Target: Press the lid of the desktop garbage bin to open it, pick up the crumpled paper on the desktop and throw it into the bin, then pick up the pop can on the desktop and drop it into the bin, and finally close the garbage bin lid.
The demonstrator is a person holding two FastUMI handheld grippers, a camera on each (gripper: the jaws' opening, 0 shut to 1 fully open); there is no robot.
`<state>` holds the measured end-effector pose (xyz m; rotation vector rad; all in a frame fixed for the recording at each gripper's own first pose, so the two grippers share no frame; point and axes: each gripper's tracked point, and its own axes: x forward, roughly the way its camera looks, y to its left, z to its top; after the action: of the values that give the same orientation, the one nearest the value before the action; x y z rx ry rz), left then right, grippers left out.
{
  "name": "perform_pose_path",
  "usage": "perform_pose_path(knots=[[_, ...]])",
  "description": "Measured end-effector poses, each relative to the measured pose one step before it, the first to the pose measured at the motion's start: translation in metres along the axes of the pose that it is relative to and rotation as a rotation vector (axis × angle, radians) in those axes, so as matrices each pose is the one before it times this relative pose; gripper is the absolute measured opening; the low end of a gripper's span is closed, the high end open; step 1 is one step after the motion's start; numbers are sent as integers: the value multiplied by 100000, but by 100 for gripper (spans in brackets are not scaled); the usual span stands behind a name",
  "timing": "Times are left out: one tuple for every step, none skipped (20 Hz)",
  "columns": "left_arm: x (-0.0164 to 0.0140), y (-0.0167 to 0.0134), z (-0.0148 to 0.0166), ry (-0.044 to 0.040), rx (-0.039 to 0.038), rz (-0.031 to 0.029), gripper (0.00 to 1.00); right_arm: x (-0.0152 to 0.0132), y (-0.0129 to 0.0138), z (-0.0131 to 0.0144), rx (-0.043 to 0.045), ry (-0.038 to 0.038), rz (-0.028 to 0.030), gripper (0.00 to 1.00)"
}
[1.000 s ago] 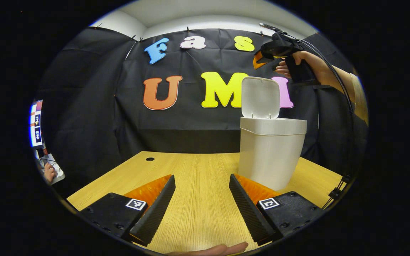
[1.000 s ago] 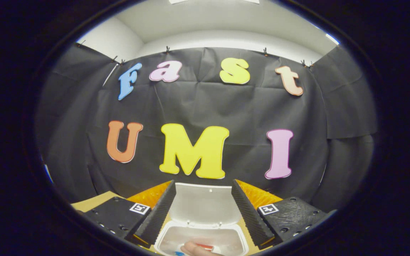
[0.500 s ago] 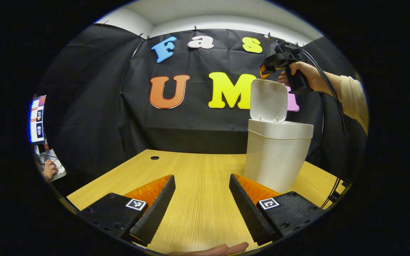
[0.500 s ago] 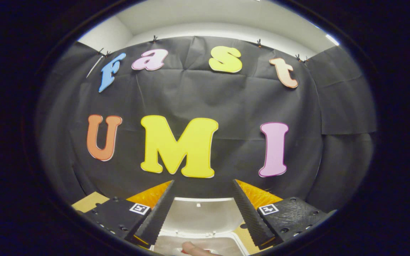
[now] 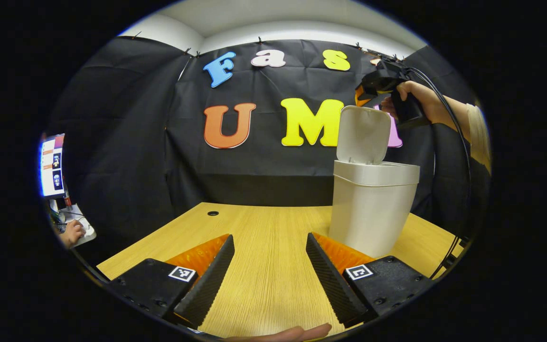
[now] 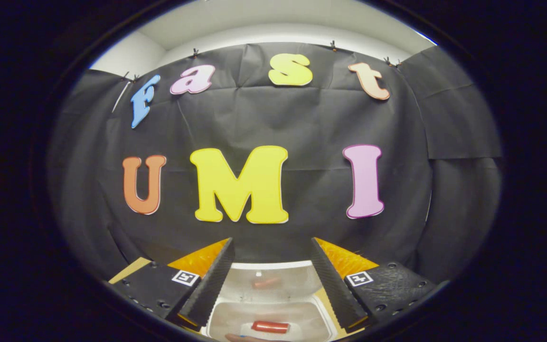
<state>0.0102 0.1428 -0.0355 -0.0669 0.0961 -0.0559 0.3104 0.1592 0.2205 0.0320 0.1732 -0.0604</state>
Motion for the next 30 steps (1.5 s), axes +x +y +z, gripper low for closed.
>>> perform_pose_path(knots=[[-223,-146,89,-431,18,-892,98,-102,-375,-1562,-1911,6073,-1801,98],[-176,97,1,-384,-19,-261,98,-184,-140,-1342,-1848,4677,-550,95],[-141,228,148,-363,-102,468,98,-91,-33,-1358,-997,3610,344,95],[17,170,120,-277,38,439,98,-120,398,-642,963,1878,2042,96],[38,134,-43,16,-2,455,98,-452,286,-726,283,1595,1741,94],[75,32,-102,314,-152,295,98,52,50,-499,-451,1460,1109,93],[82,132,-216,656,-344,107,98,-106,35,-414,-623,988,713,93],[154,19,-201,846,-540,24,98,23,124,-726,-540,1325,763,93],[101,-17,-240,848,-341,27,98,-16,164,-510,172,1428,1045,93],[173,10,-170,523,-118,207,99,93,83,-712,1409,1610,1138,93],[113,-12,-128,401,67,-70,98,83,346,-643,1044,2209,1343,93],[105,0,-146,447,-48,-241,98,214,373,-1008,-520,3220,823,93],[-52,145,-59,465,-155,666,98,325,141,-811,218,3031,217,92],[-31,111,148,-432,350,571,98,17,-33,-712,-113,2343,-1116,94],[-112,-30,237,-490,326,-5,98,201,-57,-446,-312,2415,-1654,97],[-88,-167,-2,-312,-33,-432,98,129,-248,-484,-929,2152,-1591,99],[-89,-289,68,-247,27,-961,98,119,-100,-667,-1374,3155,-935,99],[-92,-132,109,-361,-5,-671,98,58,-108,-860,-2262,3520,-634,99],[-71,38,110,-95,134,-22,99,32,-105,-616,-2022,2417,97,99],[-45,250,-55,-30,114,740,98,2,82,-975,-1581,2258,386,99],[-23,201,104,-134,160,493,99,-213,322,-764,683,1866,281,99],[114,16,-83,252,-107,164,99,-248,279,-466,2387,1127,857,99],[108,-57,-62,242,-183,26,98,-176,-45,-249,2923,767,888,100],[11,73,-145,517,-77,185,98,-236,2,-111,2019,-257,1189,99],[43,94,-43,258,-90,96,99,-228,-51,-234,-256,-1038,1094,100],[4,8,-2,151,-317,167,99,-222,-62,-172,-1346,-1953,1051,99],[5,-7,2,27,-201,32,99,-275,-95,-173,-623,-1797,624,100],[80,-28,-115,243,35,-88,99,-247,-178,-220,282,-1829,228,100],[49,-21,-171,439,-14,-23,99,-334,-141,-233,202,-1914,0,99],[53,14,-100,419,-49,146,98,-339,-21,-300,-330,-1558,-108,100]])
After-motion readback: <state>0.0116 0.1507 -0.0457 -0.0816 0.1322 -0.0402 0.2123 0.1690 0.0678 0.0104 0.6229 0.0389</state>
